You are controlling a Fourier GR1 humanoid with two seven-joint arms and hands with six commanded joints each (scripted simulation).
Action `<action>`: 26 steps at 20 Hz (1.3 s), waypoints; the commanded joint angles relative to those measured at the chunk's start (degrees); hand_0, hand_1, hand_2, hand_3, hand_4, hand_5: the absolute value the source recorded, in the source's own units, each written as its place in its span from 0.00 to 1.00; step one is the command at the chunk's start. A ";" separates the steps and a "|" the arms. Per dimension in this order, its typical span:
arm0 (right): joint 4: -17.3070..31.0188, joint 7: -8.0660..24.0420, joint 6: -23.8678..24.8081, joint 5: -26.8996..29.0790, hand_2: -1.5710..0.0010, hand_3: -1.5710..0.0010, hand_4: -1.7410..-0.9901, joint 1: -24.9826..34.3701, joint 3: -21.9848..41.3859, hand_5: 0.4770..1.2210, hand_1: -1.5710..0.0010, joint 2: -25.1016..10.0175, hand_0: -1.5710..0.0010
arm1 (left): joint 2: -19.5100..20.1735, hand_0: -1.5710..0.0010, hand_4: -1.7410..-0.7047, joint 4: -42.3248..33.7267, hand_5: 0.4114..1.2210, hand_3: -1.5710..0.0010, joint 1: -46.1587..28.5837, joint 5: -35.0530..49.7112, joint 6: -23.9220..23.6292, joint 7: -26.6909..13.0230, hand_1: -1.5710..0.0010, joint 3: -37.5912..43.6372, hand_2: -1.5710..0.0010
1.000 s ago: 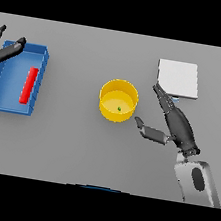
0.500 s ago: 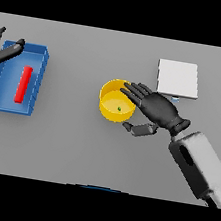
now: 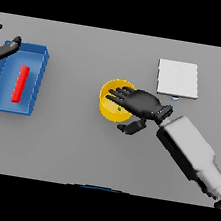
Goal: Pick up the red beaker and tilt it to pour out 1 green nut into yellow bowl. Pick up the yellow bowl and place it on the metallic measuring scale.
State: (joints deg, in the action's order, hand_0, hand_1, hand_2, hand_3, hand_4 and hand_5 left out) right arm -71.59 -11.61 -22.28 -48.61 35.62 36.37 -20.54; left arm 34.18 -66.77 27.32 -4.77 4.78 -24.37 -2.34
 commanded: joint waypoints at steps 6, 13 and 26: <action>6.40 -0.19 -3.14 -1.47 1.00 1.00 0.75 4.10 2.74 0.26 1.00 1.81 1.00 | -0.54 1.00 0.91 1.32 0.36 1.00 0.03 -0.63 0.23 1.21 1.00 -0.63 1.00; 10.42 0.71 -2.92 -2.35 0.94 0.92 0.64 5.30 3.77 0.45 0.96 3.81 0.97 | 0.11 1.00 0.92 0.20 0.37 1.00 -0.08 -0.61 0.31 0.63 1.00 -0.50 1.00; 8.62 -0.74 -5.97 0.45 0.14 0.25 0.05 6.03 3.66 0.97 0.06 1.74 0.06 | 0.04 1.00 0.92 1.76 0.37 1.00 0.51 -0.72 0.85 1.39 1.00 -0.57 1.00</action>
State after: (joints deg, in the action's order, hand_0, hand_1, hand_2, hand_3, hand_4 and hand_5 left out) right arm -62.97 -12.33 -28.23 -48.15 41.66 40.03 -18.81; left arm 34.19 -65.00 27.82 -5.48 5.66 -22.95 -2.92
